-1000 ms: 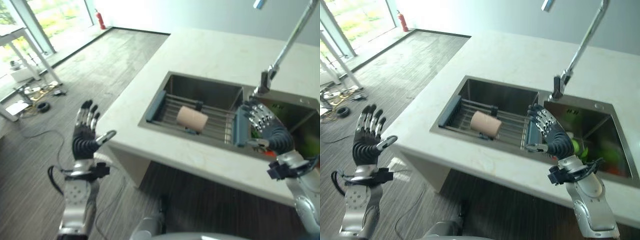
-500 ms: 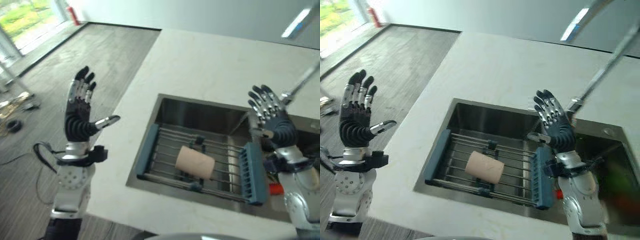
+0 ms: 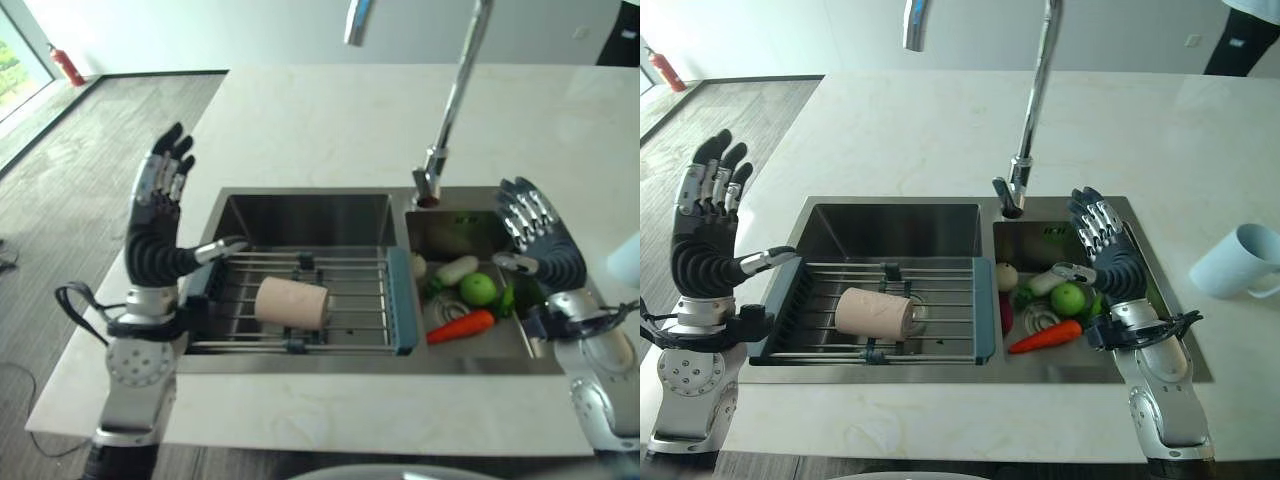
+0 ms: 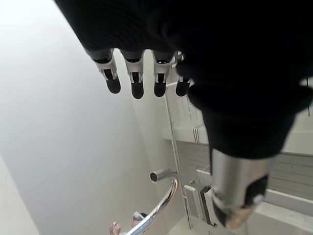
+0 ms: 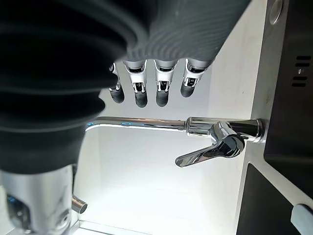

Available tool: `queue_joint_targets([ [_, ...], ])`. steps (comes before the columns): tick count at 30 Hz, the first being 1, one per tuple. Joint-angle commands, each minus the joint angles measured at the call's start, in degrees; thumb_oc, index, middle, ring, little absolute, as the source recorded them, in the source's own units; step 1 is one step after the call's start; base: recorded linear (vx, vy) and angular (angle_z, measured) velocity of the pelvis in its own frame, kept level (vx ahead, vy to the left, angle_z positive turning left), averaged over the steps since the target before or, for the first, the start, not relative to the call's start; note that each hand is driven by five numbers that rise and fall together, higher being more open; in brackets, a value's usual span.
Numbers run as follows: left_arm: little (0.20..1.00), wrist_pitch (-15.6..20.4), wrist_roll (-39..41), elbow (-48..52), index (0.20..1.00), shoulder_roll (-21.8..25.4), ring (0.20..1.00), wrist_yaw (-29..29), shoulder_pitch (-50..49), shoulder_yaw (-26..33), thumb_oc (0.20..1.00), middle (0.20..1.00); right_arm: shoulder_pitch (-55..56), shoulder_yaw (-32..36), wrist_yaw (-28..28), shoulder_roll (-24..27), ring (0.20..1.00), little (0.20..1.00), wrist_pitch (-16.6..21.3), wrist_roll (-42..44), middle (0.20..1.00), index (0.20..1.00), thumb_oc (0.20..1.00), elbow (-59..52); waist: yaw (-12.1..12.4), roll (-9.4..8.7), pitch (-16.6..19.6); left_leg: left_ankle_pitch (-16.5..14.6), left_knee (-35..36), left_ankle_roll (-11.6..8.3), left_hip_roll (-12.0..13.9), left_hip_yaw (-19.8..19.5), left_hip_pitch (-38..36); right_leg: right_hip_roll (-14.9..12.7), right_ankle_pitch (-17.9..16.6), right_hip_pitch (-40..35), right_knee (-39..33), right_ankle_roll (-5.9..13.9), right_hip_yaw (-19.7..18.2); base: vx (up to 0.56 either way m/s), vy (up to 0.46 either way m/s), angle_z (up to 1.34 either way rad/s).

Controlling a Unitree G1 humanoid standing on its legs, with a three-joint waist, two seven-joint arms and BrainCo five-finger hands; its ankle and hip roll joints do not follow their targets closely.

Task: Place the dishes in the dishwasher.

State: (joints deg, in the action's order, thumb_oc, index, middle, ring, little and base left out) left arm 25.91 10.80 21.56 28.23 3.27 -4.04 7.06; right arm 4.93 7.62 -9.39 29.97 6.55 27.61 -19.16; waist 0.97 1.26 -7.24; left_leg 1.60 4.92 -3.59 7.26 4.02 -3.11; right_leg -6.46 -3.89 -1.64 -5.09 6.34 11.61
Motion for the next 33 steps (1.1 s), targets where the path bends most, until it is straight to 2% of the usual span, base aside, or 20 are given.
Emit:
queue_joint_targets([
  [1, 1.0, 1.3, -3.5, 1.2, 1.0, 4.9, 1.0, -1.4, 0.5, 2.0, 1.0, 1.0, -1.4, 1.3, -1.0, 0.2, 1.0, 1.0, 1.5, 2.1, 1.0, 1.0, 1.0, -5.8, 0.1, -3.61, 2.3, -5.1, 0.1, 2.01, -2.9, 1.4, -0.6, -3.4, 3.7, -3.7, 0.1, 2.5, 0.7, 0.05, -0.063, -0.06],
  [2, 1.0, -1.8, -1.2, 0.9, 1.0, 5.9, 1.0, -5.9, -0.5, 2.0, 1.0, 1.0, -0.5, 2.1, -1.4, 0.7, 1.0, 1.0, 1.7, 2.2, 1.0, 1.0, 1.0, -5.9, -0.3, -3.25, 2.4, -5.1, 0.1, 1.78, -2.7, 1.3, -1.0, -3.0, 4.1, -4.0, 0.1, 2.17, 0.2, 0.06, -0.056, 0.02],
  [3, 1.0, -3.6, -2.4, 0.3, 1.0, 6.3, 1.0, -8.6, -1.2, 2.0, 1.0, 1.0, -0.3, 2.6, -1.7, 0.9, 1.0, 1.0, 1.8, 2.2, 1.0, 1.0, 1.0, -5.7, -0.5, -3.03, 2.4, -5.1, 0.1, 1.64, -2.6, 1.2, -1.2, -2.8, 4.2, -4.1, 0.1, 2.08, 0.1, 0.05, -0.052, 0.0],
  [5, 1.0, -3.7, -6.7, -0.5, 1.0, 7.6, 1.0, -8.5, -1.6, 1.5, 1.0, 1.0, -0.4, 2.9, -1.9, 1.5, 1.0, 1.0, 1.7, 2.3, 1.0, 1.0, 1.0, -5.5, -0.7, -2.79, 2.4, -5.1, 0.1, 1.5, -2.4, 1.4, -1.3, -2.7, 4.3, -4.3, 0.1, 1.99, 0.1, 0.0, 0.0, 0.0],
  [9, 1.0, -8.1, -12.8, -2.8, 1.0, 13.2, 1.0, -10.7, -2.2, 1.9, 1.0, 1.0, -1.1, 3.4, -2.1, 3.7, 1.0, 1.0, 0.8, 2.3, 1.0, 1.0, 1.0, -5.2, -1.0, -2.1, 2.5, -5.0, 0.1, 1.13, -2.2, 1.6, -1.7, -2.5, 4.5, -4.5, 0.1, 1.97, 0.2, 0.0, 0.006, 0.04],
  [12, 1.0, -12.3, -10.2, -5.4, 1.0, 16.3, 1.0, -14.8, -2.3, 2.2, 1.0, 1.0, -1.9, 3.7, -2.8, 5.0, 1.0, 1.0, 0.1, 2.9, 1.0, 1.0, 1.0, -4.8, -1.3, -1.51, 2.8, -4.9, 0.1, 0.86, -2.0, 1.8, -2.0, -2.4, 4.6, -4.8, 0.1, 1.99, 0.3, 0.0, 0.0, 0.0],
  [14, 1.0, -14.7, -13.0, -7.1, 1.0, 16.8, 1.0, -16.2, -1.5, 1.2, 1.0, 1.0, -2.5, 3.4, -3.0, 5.0, 1.0, 1.0, -0.2, 2.6, 1.0, 1.0, 1.0, -4.3, -1.6, -1.19, 2.9, -4.9, 0.1, 0.78, -1.9, 2.0, -2.2, -2.4, 4.7, -4.9, 0.1, 1.97, 0.4, 0.0, 0.037, 0.0],
  [16, 1.0, -18.5, -16.2, -9.9, 1.0, 19.9, 1.0, -17.1, 0.8, -1.2, 1.0, 1.0, -3.9, 2.9, -3.0, 6.4, 1.0, 1.0, -1.3, 3.0, 1.0, 1.0, 1.0, -4.0, -2.2, -0.84, 3.0, -4.9, 0.1, 0.64, -1.8, 2.4, -2.5, -2.4, 4.6, -5.0, 0.1, 2.04, 0.4, -0.01, 0.037, -0.02],
  [19, 1.0, -23.3, -19.2, -12.7, 1.0, 20.2, 1.0, -18.3, 3.1, -3.1, 1.0, 1.0, -4.9, 2.8, -3.4, 6.8, 1.0, 1.0, -1.4, 3.1, 1.0, 1.0, 1.0, -3.4, -2.6, -0.67, 3.2, -5.0, 0.1, 0.68, -1.7, 2.6, -2.8, -2.3, 4.7, -5.2, 0.1, 2.04, 0.4, 0.0, 0.0, 0.0],
  [23, 1.0, -25.5, -24.9, -15.9, 1.0, 19.7, 1.0, -18.4, 5.4, -6.0, 1.0, 1.0, -5.4, 3.0, -3.9, 6.6, 1.0, 1.0, -2.1, 3.0, 1.0, 1.0, 1.0, -3.6, -3.5, -0.57, 3.5, -5.2, 0.1, 0.64, -1.7, 3.1, -3.1, -2.1, 4.9, -5.3, 0.1, 1.94, -0.1, 0.01, 0.01, -0.08],
  [27, 1.0, -27.8, -25.9, -16.8, 1.0, 17.9, 1.0, -19.9, 6.9, -8.6, 1.0, 1.0, -5.5, 2.7, -4.2, 6.0, 1.0, 1.0, -2.4, 2.2, 1.0, 1.0, 1.0, -3.6, -3.9, -0.63, 3.4, -5.4, 0.1, 0.79, -1.7, 3.5, -3.4, -1.9, 4.9, -5.3, 0.1, 1.86, -0.5, 0.01, 0.004, -0.05],
  [33, 1.0, -28.2, -28.3, -18.4, 1.0, 15.8, 1.0, -19.5, 7.5, -11.3, 1.0, 1.0, -6.1, 2.0, -4.2, 5.6, 1.0, 1.0, -2.5, 1.5, 1.0, 1.0, 1.0, -3.5, -4.1, -1.0, 3.2, -5.7, 0.1, 0.84, -1.7, 4.1, -3.8, -1.7, 5.0, -5.5, 0.1, 1.8, -0.7, 0.0, 0.0, 0.0],
])
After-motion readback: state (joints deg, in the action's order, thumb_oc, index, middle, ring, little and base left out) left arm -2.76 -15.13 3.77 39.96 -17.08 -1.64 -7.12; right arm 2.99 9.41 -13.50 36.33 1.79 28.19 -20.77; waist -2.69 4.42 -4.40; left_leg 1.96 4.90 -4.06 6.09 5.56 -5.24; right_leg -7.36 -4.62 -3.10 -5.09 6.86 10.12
